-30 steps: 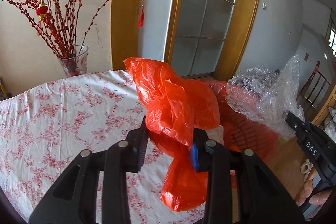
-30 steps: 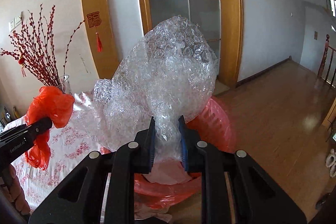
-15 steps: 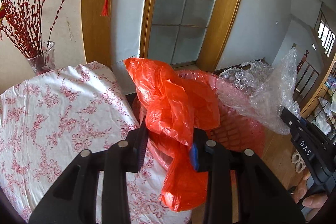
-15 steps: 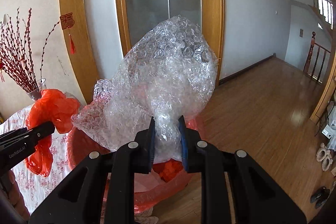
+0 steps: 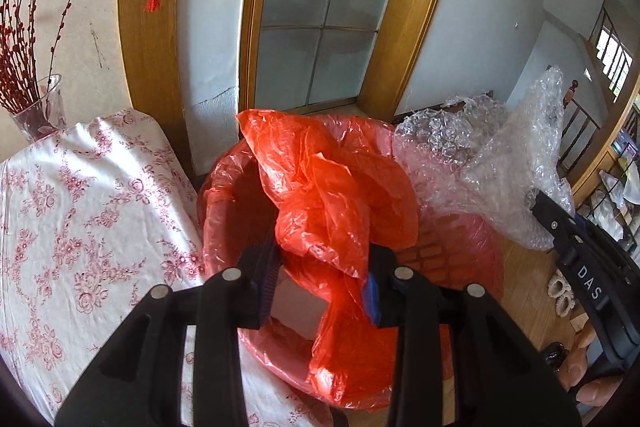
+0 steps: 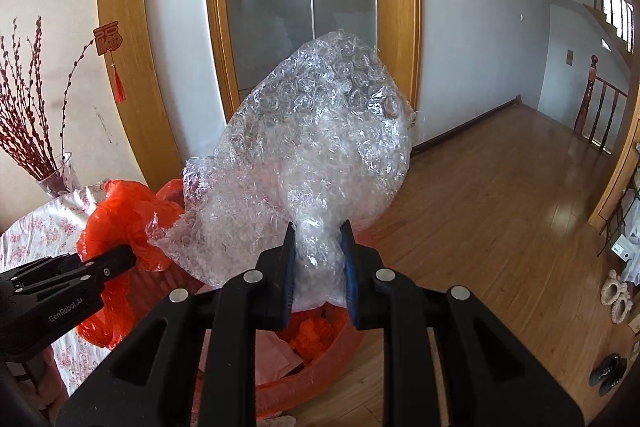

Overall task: Collect trash
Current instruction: 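Carry the red bag and the bubble wrap over the red-lined bin, then open both tools to drop the red bag and bubble wrap into the bin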

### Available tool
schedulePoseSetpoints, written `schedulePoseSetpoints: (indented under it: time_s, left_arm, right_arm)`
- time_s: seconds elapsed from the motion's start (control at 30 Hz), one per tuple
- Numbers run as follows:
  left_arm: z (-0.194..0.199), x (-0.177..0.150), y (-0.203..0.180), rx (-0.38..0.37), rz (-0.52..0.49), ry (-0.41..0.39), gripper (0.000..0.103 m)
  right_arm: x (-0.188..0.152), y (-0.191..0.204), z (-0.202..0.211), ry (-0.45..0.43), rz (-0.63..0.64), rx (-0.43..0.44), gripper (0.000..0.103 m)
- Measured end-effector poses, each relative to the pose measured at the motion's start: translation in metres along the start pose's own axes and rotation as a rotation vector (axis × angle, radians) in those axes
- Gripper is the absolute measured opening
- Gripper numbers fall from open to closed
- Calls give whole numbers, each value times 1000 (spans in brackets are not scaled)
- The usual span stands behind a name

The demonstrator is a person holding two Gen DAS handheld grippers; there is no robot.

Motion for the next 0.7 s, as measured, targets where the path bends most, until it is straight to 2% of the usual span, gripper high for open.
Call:
schedulePoseSetpoints:
  time_s: [0.07, 0.13, 0.27, 0.33, 0.47, 0.53, 0.7]
  left_arm:
    - [-6, -1, 0, -1, -9, 14, 40]
    - [-10, -2, 3, -1, -7, 24, 48]
    - [-14, -5, 10, 9, 4, 33, 53]
    - [-11, -7, 14, 14, 10, 32, 55]
    - [-2, -8, 22, 28, 23, 17, 57]
    - [7, -9, 25, 35, 29, 3, 59]
    - [33, -13, 31, 56, 45, -47, 63]
  right_arm:
    - [-2, -1, -2, 9, 7, 20, 22]
    - [-4, -1, -5, 19, 17, 46, 27]
    - [-6, 0, -7, 29, 15, 70, 42]
    - [-7, 0, -6, 26, 13, 75, 45]
    - [-6, -1, 2, 9, 12, 68, 52]
    - [-7, -1, 7, 0, 15, 64, 53]
    - [-11, 1, 27, -32, 23, 62, 65]
Point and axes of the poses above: each gripper's, at about its wrist camera, not at the fingertips, and z roughly against the way its jaws point, y to its left, x to its top, the point moved 1 cm from there along -z, roughly the way its jaws point, and after that the axes turned 8 degrees about y, right-handed, at the moved point
